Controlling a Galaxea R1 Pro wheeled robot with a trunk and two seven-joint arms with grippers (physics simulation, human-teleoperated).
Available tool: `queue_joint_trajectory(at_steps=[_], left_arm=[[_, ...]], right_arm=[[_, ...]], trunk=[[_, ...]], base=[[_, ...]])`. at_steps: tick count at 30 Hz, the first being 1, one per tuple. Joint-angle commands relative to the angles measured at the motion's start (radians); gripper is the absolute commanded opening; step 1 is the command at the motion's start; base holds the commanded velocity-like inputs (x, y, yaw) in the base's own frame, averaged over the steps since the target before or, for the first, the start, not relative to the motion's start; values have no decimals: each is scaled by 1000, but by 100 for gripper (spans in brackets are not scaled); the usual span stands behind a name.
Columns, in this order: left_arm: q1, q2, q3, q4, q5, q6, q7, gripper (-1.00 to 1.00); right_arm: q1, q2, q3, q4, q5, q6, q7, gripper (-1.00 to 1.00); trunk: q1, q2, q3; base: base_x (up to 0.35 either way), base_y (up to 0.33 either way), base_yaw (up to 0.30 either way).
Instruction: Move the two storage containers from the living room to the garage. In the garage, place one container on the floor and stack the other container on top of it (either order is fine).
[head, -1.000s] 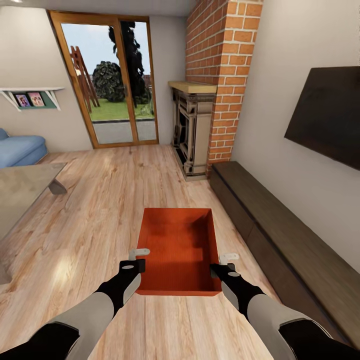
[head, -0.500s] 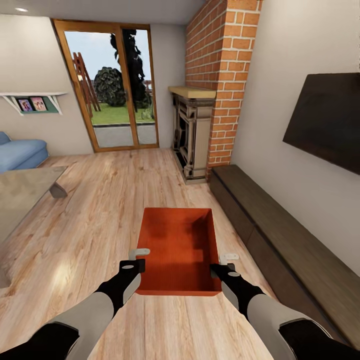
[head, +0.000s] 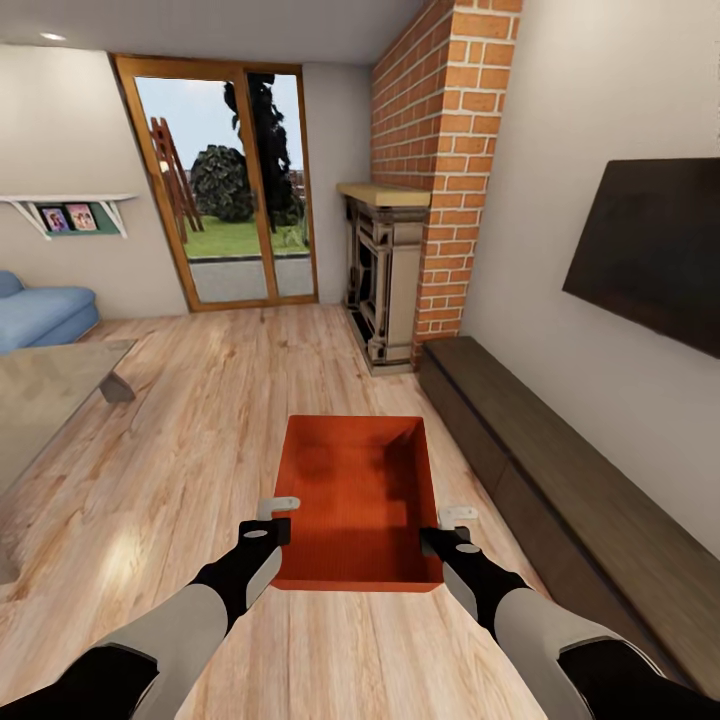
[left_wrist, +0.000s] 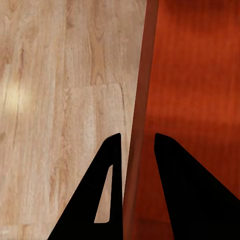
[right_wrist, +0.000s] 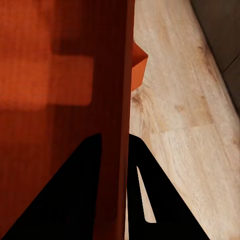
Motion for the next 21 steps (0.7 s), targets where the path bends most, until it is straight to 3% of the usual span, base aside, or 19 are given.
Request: queue_joint_trajectory(at_steps=[1,21], left_arm=[[-2,1,55,-5,-25,-3,13,-100],[-2,2,55,-5,-25,-3,13,-100]], right_arm=[[0,-1,0,4,-18,-2,-6,-100],[0,-1,0,4,-18,-2,-6,-100]], trunk=[[0,-1,0],[0,-1,32]], base=[[0,0,0],[0,0,0]])
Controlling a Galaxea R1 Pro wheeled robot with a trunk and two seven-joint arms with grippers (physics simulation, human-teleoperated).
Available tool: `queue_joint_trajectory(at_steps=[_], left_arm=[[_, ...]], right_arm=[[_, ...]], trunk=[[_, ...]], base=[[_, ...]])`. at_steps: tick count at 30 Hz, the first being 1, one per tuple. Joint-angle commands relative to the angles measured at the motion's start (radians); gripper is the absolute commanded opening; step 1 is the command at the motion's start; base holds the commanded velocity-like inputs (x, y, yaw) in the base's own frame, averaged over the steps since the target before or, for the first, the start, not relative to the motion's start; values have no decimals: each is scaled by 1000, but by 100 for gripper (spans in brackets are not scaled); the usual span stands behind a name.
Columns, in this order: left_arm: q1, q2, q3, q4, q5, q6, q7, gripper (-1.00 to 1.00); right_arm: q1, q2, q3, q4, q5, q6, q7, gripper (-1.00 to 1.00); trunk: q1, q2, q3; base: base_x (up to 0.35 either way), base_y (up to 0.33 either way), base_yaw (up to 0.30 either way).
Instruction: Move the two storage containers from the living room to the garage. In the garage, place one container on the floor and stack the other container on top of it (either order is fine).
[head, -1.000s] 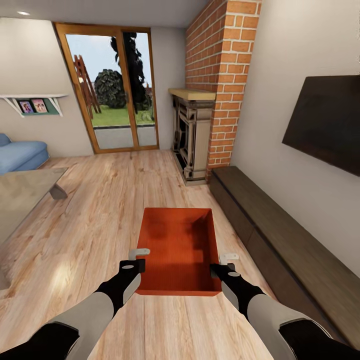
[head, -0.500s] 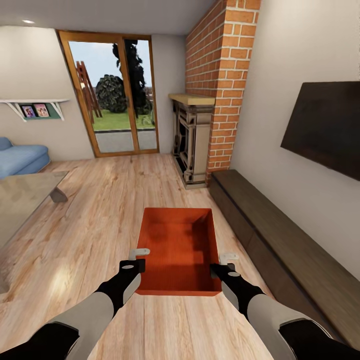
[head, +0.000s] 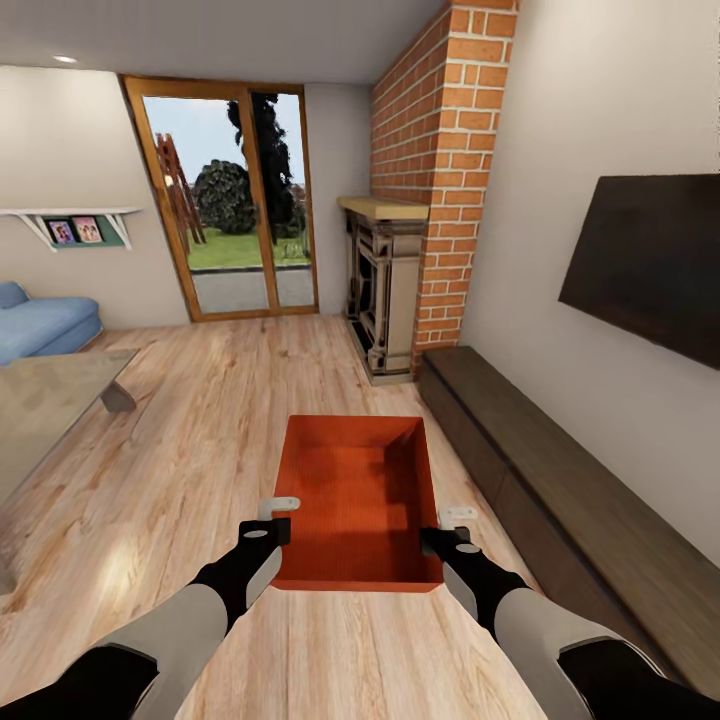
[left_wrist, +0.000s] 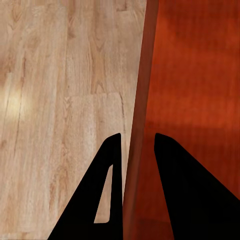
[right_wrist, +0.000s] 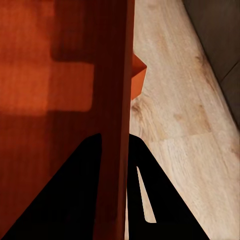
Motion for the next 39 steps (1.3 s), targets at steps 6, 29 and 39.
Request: queue_joint_trajectory(at_steps=[6,29,39], left_arm=[[-2,1,55,-6,-25,-3,14,-100],[-2,3,55,-5,-25,-3,14,-100],[-1,3,55,-6,-25,-3,14,-100]], right_arm=[[0,-1,0,4,-18,-2,-6,-100],[0,-1,-1,4,-18,-2,-6,-100],[0,-2,-1,4,-18,-2,-6,-100]], trunk=[[0,-1,8],[0,-1,44],[0,-1,60]], base=[[0,0,0],[0,0,0],[0,0,0]])
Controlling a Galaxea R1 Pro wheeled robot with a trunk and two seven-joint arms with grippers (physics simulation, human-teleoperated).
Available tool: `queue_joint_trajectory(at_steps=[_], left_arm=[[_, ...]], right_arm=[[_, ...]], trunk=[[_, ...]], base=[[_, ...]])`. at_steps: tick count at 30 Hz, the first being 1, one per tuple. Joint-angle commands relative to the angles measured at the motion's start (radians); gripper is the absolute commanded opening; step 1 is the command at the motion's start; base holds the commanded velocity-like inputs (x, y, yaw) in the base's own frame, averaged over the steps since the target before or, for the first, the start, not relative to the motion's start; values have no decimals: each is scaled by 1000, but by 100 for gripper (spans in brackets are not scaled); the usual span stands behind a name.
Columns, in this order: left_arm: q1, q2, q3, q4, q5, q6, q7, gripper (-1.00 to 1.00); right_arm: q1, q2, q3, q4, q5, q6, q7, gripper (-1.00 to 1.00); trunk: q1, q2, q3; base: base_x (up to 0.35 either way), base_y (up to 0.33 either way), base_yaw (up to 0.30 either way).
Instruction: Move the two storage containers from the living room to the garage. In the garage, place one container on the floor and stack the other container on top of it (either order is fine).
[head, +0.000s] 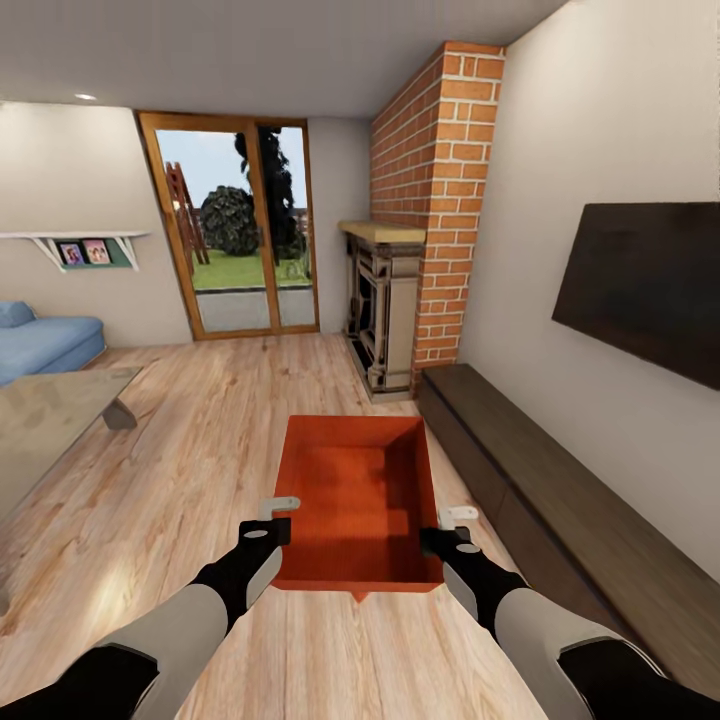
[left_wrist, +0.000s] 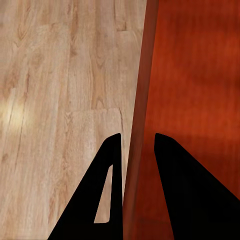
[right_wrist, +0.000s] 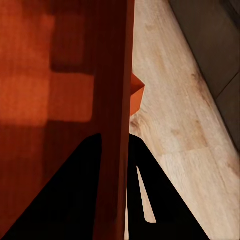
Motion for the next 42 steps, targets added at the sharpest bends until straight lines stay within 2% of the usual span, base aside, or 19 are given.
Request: queue_joint_trajectory(at_steps=[1,42], left_arm=[[-2,4,55,-6,-25,-3,13,-100],[-2,2,55,-6,-25,-3,13,-100]], right_arm=[[0,-1,-3,4,-16,-2,-7,-100],[0,-1,-3,4,-16,-2,-7,-100]], trunk=[[0,-1,0],[0,-1,65]], base=[[0,0,0],[0,0,0]])
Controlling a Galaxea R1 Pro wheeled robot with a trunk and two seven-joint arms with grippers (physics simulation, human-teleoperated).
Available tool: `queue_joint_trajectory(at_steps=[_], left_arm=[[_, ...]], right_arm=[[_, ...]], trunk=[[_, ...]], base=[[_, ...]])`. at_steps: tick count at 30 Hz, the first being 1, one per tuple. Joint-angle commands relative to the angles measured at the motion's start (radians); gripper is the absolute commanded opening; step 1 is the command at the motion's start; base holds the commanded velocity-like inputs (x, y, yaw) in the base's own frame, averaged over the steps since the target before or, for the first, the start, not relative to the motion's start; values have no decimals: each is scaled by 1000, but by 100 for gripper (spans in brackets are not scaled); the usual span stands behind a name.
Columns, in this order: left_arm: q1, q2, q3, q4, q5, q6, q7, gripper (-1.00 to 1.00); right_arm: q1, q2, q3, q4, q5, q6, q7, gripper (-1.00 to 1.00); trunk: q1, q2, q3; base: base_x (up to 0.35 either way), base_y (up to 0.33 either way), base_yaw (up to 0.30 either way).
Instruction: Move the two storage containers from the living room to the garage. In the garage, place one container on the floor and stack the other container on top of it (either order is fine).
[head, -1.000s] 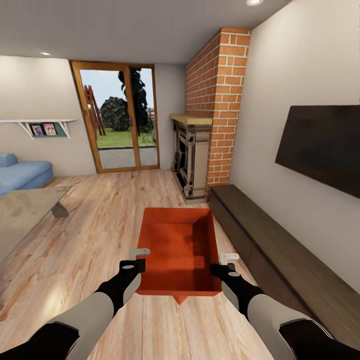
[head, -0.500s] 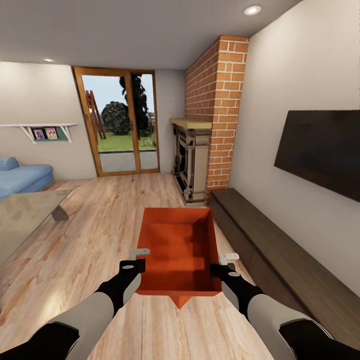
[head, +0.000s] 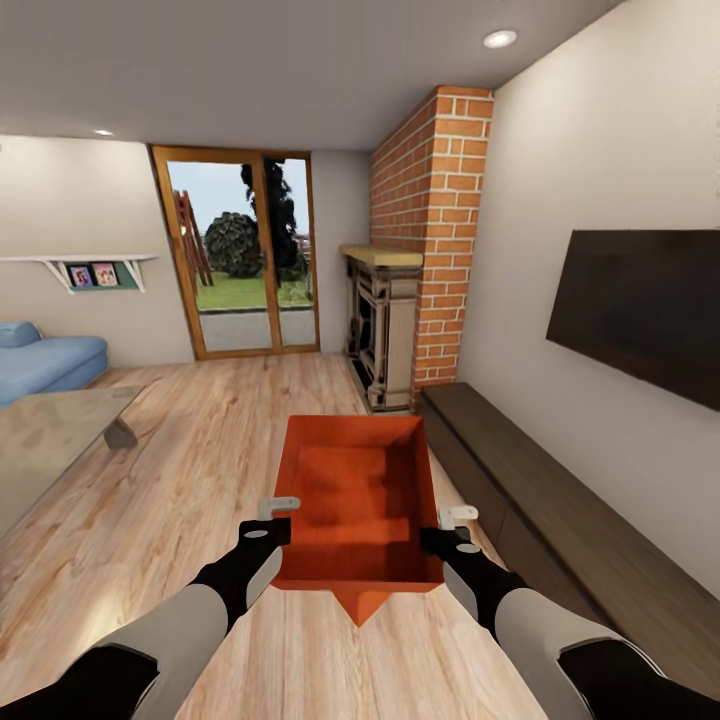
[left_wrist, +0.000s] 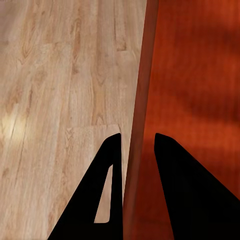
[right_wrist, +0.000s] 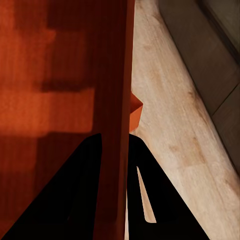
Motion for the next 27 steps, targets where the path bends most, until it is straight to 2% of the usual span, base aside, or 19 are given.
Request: queue_joint_trajectory(at_steps=[1,9,27], left_arm=[[-2,2,55,-6,-25,-2,13,-100],[-1,2,55,-6,-25,-2,13,-100],[-2,1,55,-6,-25,-2,13,-100]], right_arm=[[0,-1,-3,5,-15,-2,-7,-100],[0,-1,-3,5,-16,-2,-7,-100],[0,-1,-4,5,-14,-2,-7,-100]], trunk=[[0,-1,0],[0,-1,10],[0,-1,11]], base=[[0,0,0],[0,0,0],[0,0,0]])
